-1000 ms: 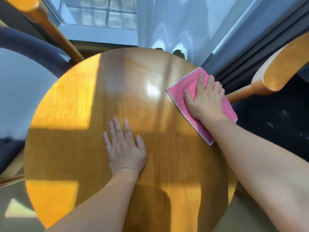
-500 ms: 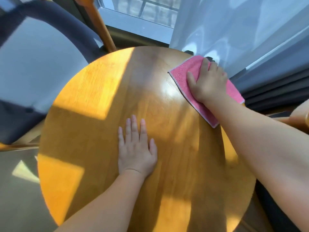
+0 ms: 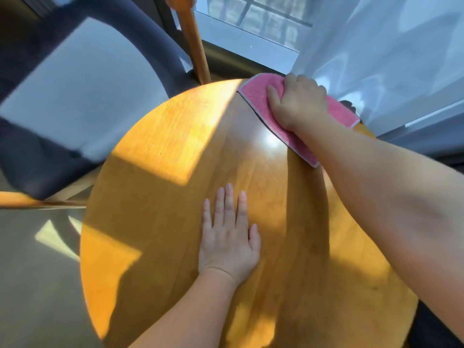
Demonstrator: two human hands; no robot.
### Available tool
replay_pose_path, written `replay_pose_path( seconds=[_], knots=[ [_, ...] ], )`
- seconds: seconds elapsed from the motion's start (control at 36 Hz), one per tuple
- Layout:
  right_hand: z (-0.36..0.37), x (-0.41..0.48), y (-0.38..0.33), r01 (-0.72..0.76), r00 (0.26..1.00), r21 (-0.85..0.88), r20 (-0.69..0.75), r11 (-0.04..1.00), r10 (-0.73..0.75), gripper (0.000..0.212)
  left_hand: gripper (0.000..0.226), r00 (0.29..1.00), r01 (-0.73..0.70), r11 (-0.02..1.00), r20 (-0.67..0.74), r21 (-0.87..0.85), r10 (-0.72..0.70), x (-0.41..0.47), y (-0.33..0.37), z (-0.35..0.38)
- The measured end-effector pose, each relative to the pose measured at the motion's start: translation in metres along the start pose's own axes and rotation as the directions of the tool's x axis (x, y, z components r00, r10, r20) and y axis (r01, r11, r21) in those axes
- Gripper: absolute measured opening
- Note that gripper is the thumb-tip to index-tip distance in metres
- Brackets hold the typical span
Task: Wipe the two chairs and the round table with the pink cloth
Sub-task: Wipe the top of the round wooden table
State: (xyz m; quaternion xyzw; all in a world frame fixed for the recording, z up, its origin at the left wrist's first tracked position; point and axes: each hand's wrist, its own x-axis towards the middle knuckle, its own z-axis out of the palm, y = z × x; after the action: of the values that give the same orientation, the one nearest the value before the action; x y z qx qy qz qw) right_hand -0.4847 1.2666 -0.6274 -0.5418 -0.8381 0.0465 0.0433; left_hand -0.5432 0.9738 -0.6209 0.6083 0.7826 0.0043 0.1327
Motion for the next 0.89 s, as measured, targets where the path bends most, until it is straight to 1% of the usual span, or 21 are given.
replay_pose_path(
  seconds=[0.08, 0.17, 0.28, 0.44, 0.56, 0.64, 0.69, 0.75, 0.81, 0.89],
  knots=[
    [0.004, 0.014, -0.019, 0.071, 0.997, -0.013, -0.003, 0.997, -0.071, 0.053, 0.066, 1.000, -0.003, 1.000, 0.000, -0.014, 0.003, 0.000, 0.000, 0.001],
    [0.008, 0.025, -0.039, 0.098, 0.995, -0.025, 0.004, 0.995, -0.098, 0.053, 0.067, 1.000, -0.010, 1.000, 0.005, -0.024, 0.010, 0.000, -0.001, 0.003],
    [0.011, 0.033, -0.064, 0.159, 0.986, 0.009, 0.044, 0.987, -0.159, 0.046, 0.067, 1.000, -0.014, 0.999, 0.020, -0.038, 0.015, 0.000, -0.003, 0.002],
    [0.014, 0.029, -0.102, 0.275, 0.961, 0.044, -0.029, 0.960, -0.274, 0.048, 0.065, 0.999, -0.012, 0.999, 0.038, -0.042, 0.014, 0.000, -0.002, 0.000],
    [0.012, 0.030, -0.110, 0.330, 0.943, 0.021, 0.034, 0.944, -0.330, 0.050, 0.065, 0.999, -0.010, 0.999, 0.041, -0.050, 0.012, 0.000, -0.003, 0.000],
    [0.003, 0.026, -0.104, 0.379, 0.922, 0.086, 0.047, 0.921, -0.384, 0.047, 0.065, 0.999, -0.010, 0.998, 0.031, -0.056, 0.012, -0.001, -0.003, 0.000],
    [-0.010, 0.018, -0.100, 0.367, 0.927, 0.189, 0.005, 0.911, -0.375, 0.042, 0.065, 1.000, -0.008, 0.998, 0.024, -0.067, 0.010, 0.000, -0.003, -0.001],
    [-0.028, 0.011, -0.094, 0.310, 0.948, 0.264, -0.017, 0.913, -0.317, 0.042, 0.065, 0.999, -0.001, 0.996, 0.033, -0.085, 0.004, 0.000, -0.003, -0.003],
    [-0.048, 0.005, -0.085, 0.253, 0.965, 0.283, -0.008, 0.925, -0.261, 0.045, 0.065, 0.999, 0.001, 0.995, 0.044, -0.097, 0.004, 0.001, -0.004, -0.005],
    [-0.082, -0.003, -0.067, 0.129, 0.989, 0.340, 0.024, 0.932, -0.146, 0.043, 0.063, 0.999, 0.009, 0.990, 0.051, -0.139, -0.002, 0.001, -0.005, -0.009]
  ],
)
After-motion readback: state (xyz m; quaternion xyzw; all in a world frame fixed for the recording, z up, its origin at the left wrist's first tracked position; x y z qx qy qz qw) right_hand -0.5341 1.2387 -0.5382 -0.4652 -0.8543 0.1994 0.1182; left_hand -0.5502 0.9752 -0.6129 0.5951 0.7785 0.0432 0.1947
